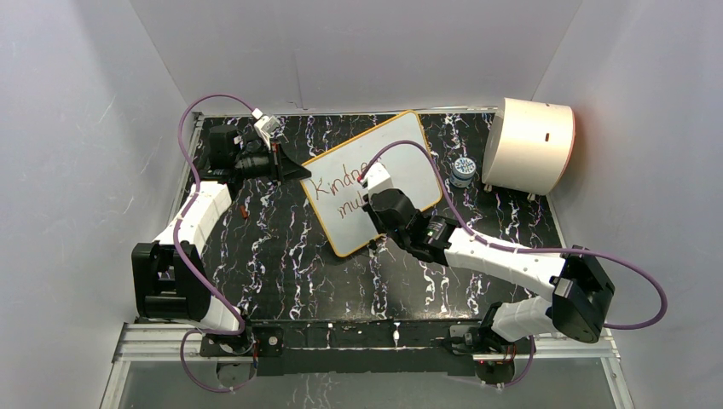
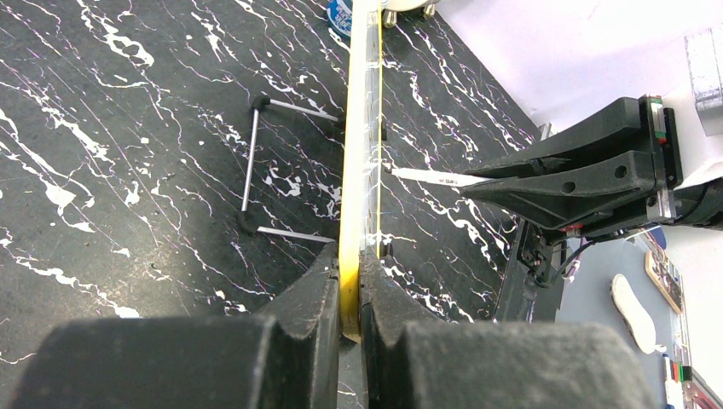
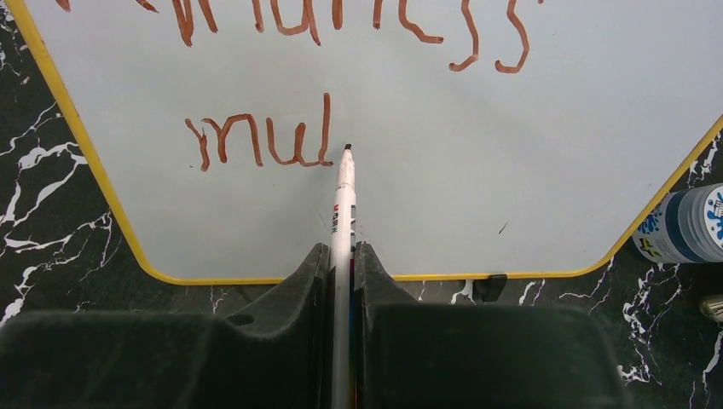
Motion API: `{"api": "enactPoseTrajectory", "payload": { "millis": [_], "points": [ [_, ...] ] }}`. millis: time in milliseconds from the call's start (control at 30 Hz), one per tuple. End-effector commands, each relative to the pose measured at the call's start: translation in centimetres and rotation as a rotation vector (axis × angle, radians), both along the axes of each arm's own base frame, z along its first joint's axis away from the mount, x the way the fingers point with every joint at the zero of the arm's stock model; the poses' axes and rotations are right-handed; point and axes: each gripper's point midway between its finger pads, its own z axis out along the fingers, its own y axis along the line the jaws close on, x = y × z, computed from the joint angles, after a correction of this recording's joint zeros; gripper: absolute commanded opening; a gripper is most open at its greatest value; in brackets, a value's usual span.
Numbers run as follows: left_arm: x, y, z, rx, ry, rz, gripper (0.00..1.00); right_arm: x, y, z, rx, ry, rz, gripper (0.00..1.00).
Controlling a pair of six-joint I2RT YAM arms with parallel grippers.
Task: Write a sentence on the whiteboard
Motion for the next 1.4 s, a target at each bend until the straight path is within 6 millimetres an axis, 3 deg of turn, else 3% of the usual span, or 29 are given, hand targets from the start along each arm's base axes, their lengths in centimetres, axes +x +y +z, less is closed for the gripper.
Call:
{"api": "enactPoseTrajectory", "payload": {
  "millis": [0, 1367],
  "points": [
    [-2.0, -0.9, -4.7, 0.074, 0.137, -0.034, 0.00, 0.8, 0.1, 1.7, 0.071, -0.043, -0.038, 0.00],
    [-2.1, -0.9, -4.9, 0.075, 0.143, -0.035, 0.00, 1.5, 1.4, 1.4, 0.106, -0.035, -0.019, 0.00]
  ]
}}
